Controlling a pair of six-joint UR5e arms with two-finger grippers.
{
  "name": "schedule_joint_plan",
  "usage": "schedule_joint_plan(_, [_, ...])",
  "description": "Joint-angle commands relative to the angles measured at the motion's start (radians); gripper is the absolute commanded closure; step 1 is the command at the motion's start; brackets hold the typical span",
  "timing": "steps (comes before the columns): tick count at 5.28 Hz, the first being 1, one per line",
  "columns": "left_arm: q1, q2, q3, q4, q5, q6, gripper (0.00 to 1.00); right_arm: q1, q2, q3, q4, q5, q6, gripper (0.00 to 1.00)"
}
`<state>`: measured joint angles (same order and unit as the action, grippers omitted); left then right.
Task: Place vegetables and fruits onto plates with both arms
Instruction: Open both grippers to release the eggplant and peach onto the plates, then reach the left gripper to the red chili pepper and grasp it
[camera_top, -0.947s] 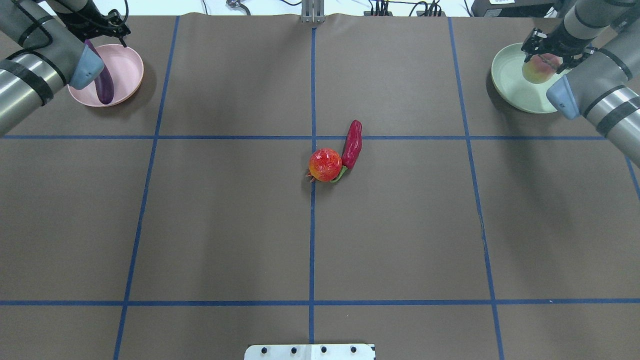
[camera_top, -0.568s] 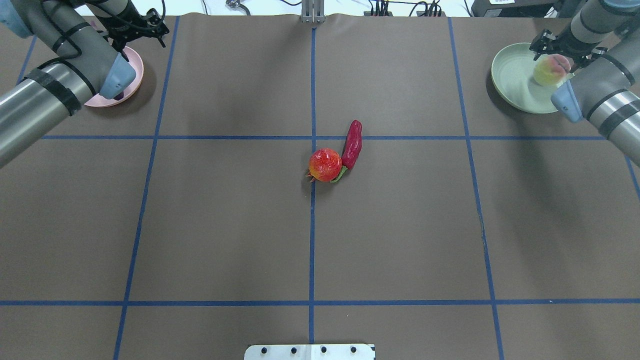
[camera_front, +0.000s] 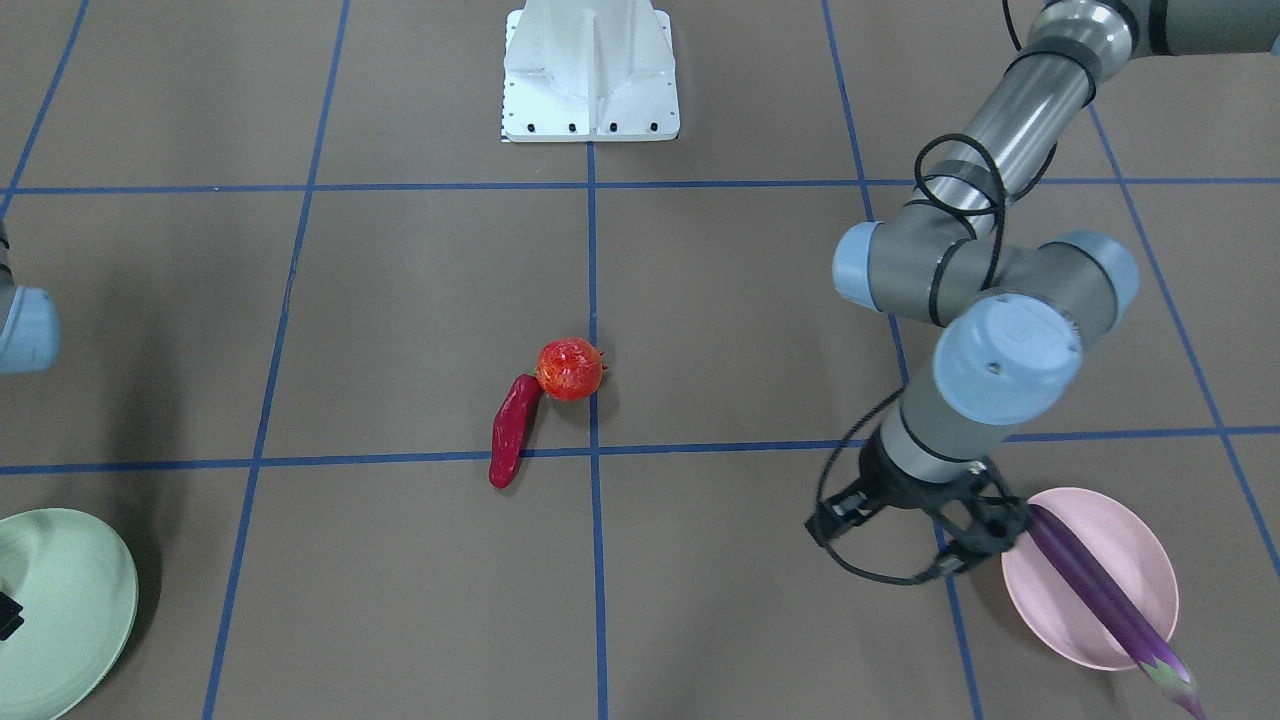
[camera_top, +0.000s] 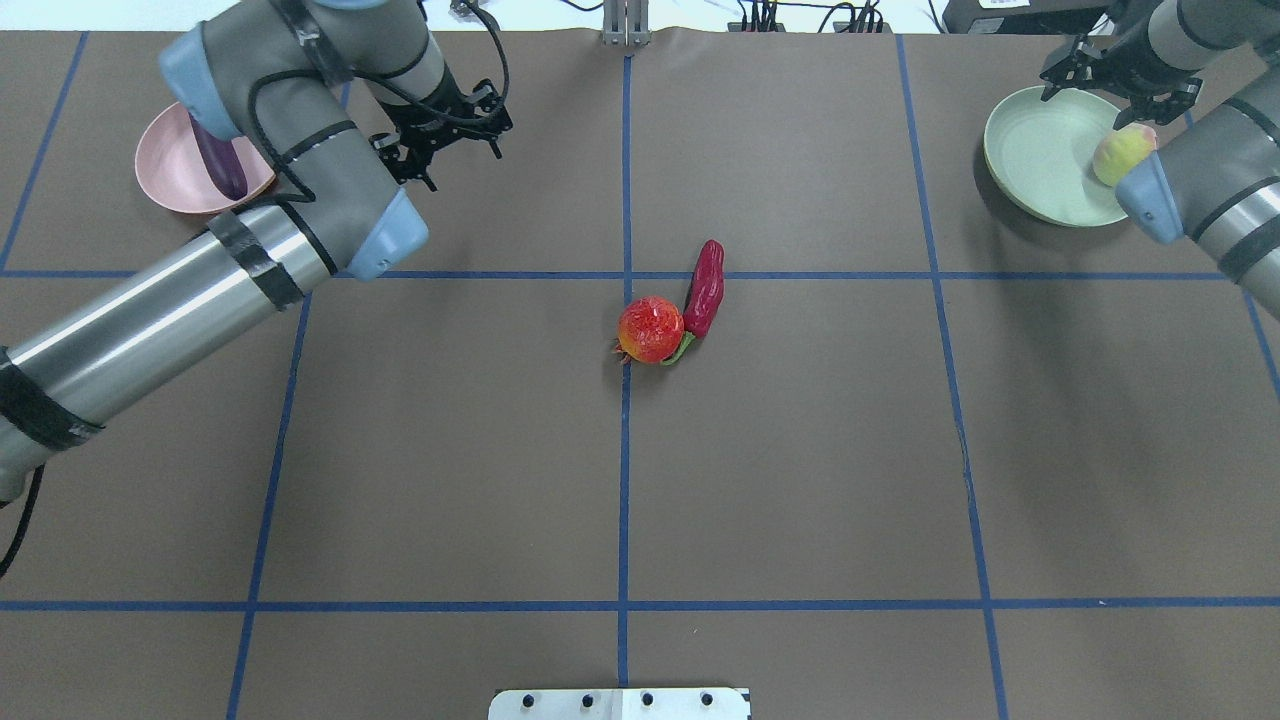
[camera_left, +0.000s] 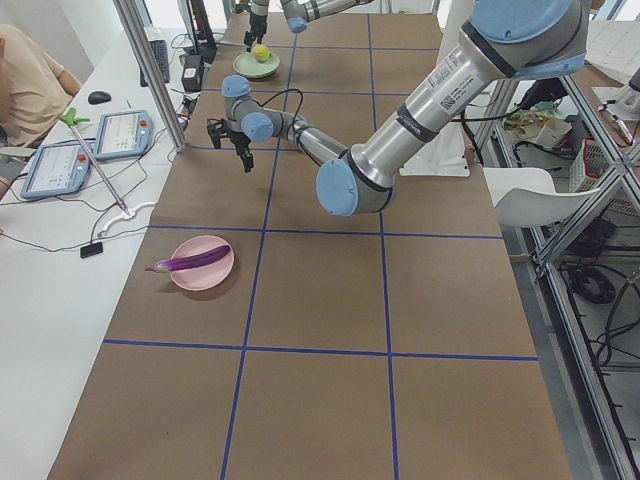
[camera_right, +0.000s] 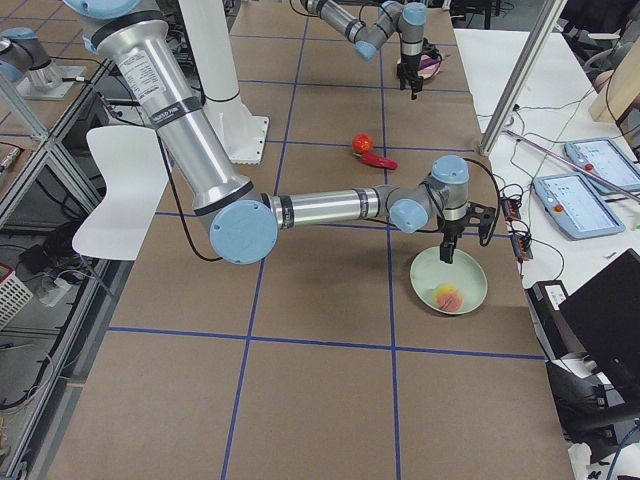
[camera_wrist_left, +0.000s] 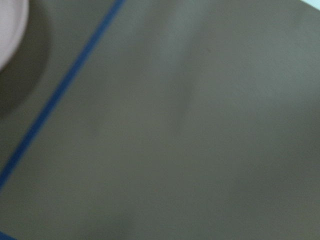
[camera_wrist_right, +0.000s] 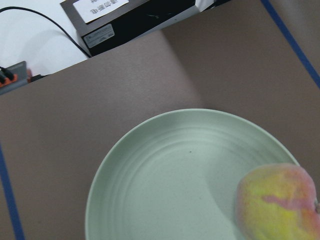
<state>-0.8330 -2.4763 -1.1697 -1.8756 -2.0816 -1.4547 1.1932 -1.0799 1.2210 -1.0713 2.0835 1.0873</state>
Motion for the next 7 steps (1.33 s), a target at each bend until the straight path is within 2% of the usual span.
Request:
schedule_joint_plan(1, [0.092,-0.067,0.011,-0.122,0.043,0.082,0.17,-0.003,-0.035,0.160,-0.106,0.065,0.032,0.00])
schedule_joint_plan(2, [0.116,-0.096,0.025,-0.132,0.043,0.178,0.00,-0.020,-0.037,0.201,-0.119,0.079,0.108,0.00])
schedule_joint_plan(3, [0.152,-0.186,0.130,-0.160,0.082,0.297,0.00,-0.036,-0.057,0.266,-0.122,0.114,0.171,0.00])
schedule_joint_plan(4, [0.187,-0.235,0.219,-0.221,0.186,0.377,0.00,-0.058,-0.095,0.338,-0.127,0.125,0.183,0.00])
schedule_joint_plan(5, [0.196,-0.240,0.267,-0.267,0.190,0.445,0.04,-0.064,-0.112,0.371,-0.134,0.160,0.184,0.00])
schedule_joint_plan(7, [0.219,-0.282,0.368,-0.287,0.205,0.496,0.06,-0.064,-0.135,0.393,-0.134,0.176,0.184,0.00])
